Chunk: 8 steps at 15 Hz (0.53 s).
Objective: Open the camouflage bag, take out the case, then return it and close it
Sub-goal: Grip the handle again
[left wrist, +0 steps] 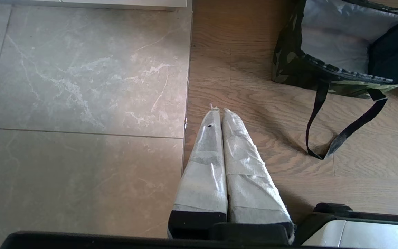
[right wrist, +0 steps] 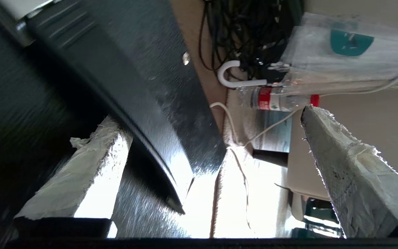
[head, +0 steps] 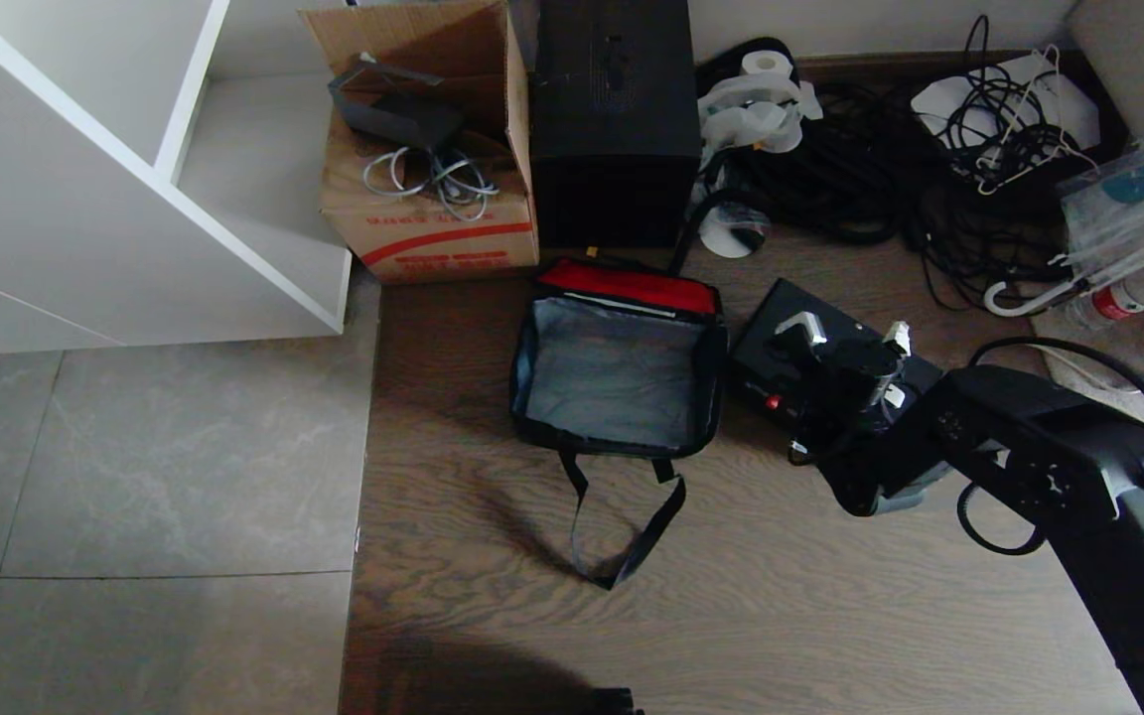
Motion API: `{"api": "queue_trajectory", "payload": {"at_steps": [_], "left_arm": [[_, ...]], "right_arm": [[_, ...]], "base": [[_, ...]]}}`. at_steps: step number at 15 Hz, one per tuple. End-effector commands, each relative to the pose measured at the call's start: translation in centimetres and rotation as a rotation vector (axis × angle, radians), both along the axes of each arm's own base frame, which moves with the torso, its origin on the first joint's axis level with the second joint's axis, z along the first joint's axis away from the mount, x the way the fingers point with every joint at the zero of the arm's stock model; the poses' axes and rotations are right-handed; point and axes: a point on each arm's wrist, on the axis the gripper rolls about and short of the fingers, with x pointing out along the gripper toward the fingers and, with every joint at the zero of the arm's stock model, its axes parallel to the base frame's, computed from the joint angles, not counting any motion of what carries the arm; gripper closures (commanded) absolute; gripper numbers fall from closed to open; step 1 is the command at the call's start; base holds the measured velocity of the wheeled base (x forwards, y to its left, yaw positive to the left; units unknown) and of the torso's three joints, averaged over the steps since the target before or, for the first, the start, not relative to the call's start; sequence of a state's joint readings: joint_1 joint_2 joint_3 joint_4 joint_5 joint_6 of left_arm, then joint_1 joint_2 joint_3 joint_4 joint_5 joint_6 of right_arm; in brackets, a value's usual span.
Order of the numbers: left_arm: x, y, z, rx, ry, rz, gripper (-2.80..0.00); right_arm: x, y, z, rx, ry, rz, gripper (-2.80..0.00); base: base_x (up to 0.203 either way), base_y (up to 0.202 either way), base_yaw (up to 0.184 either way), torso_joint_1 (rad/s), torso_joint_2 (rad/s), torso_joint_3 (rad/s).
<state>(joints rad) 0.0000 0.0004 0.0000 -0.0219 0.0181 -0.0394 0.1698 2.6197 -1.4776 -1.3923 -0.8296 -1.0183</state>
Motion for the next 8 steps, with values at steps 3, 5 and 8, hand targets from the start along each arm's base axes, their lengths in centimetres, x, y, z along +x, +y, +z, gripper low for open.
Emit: {"api": "queue_trajectory", "payload": {"at_steps": [3,5,8], "left_arm": [[0.1,0.0,-0.2,-0.001,0.008,0.000,0.00],[0.1,0.0,-0.2,-0.001,0.008,0.000,0.00],[0.1,0.0,-0.3,-0.001,0.009,0.000,0.00]], "right_arm": [[1.2,-1.1,-0.3,-0.005,-0.009,-0.036,-2.80],[1.7,-1.5,0.1,0.000,-0.017,-0.057,-2.80],[2.3,-1.9,-0.1,0.005,-0.002,-0.089,-2.80]], "base": [[0.000,0.000,0.000,0.000,0.00,0.000],[0.000,0.000,0.000,0.000,0.00,0.000],[0.000,0.000,0.000,0.000,0.00,0.000]]}}
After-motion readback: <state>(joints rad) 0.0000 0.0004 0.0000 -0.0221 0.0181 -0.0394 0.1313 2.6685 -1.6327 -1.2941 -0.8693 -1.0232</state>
